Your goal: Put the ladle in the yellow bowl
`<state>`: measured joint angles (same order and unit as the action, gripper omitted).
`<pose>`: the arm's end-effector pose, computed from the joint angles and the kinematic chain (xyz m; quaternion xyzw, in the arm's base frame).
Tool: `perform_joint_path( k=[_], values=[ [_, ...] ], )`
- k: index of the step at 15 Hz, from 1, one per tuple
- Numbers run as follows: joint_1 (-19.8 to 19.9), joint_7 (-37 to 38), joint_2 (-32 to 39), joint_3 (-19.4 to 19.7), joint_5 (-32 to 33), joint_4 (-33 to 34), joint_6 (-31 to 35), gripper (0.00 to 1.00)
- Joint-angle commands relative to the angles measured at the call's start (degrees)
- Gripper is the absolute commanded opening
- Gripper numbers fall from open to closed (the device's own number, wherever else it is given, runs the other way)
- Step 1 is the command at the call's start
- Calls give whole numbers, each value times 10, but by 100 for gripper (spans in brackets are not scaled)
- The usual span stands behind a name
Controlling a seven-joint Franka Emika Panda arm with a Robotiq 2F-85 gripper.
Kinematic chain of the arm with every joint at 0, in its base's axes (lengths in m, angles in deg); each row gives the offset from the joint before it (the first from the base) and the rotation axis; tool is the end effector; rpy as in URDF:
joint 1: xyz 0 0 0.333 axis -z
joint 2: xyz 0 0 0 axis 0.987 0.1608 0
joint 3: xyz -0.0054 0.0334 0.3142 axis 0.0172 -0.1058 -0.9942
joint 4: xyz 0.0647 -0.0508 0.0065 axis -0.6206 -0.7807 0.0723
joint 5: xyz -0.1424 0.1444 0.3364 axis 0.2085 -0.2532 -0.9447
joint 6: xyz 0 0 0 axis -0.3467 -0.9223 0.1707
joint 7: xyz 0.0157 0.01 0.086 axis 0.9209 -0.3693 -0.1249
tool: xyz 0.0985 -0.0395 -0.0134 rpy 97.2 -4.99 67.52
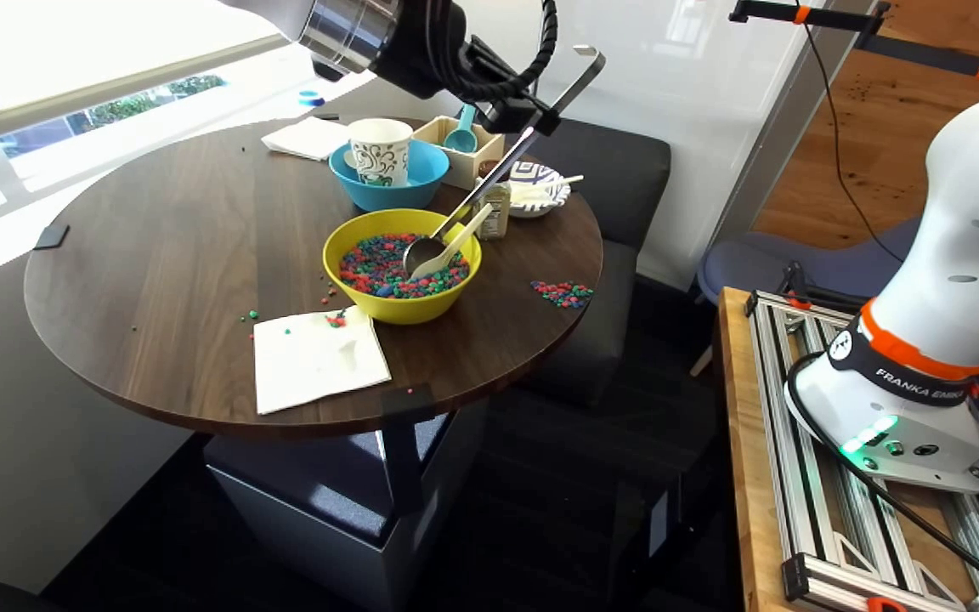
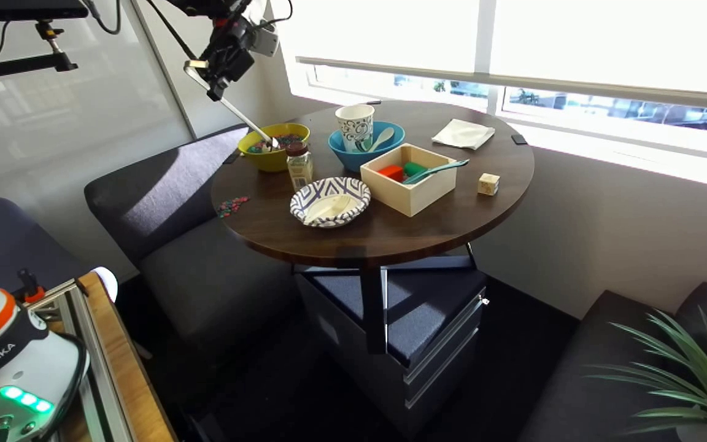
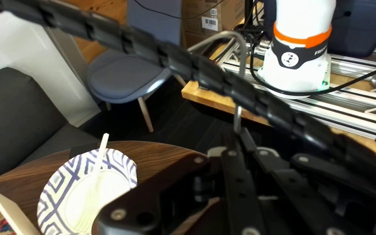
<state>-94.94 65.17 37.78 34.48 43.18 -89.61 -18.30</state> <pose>0.5677 0.1504 0.4046 0.8345 0.2003 -0.4627 0.2222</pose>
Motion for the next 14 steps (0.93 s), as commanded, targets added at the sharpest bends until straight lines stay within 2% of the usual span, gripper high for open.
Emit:
perform_joint_path(
  k=[1, 2, 3, 6, 11, 12, 14],
  values=[
    [-10, -66, 43, 87, -60, 23, 0, 29],
    [-14, -80, 53, 107, -69, 35, 0, 30],
    [-18, -86, 61, 125, -77, 46, 2, 35],
    [-21, -90, 97, 131, -87, 137, -10, 59],
    [-53, -78, 105, 110, -76, 242, -7, 96],
    [-37, -64, 99, 73, -64, 250, -7, 99],
    [-43, -49, 79, 66, -69, 248, -2, 100]
  ],
)
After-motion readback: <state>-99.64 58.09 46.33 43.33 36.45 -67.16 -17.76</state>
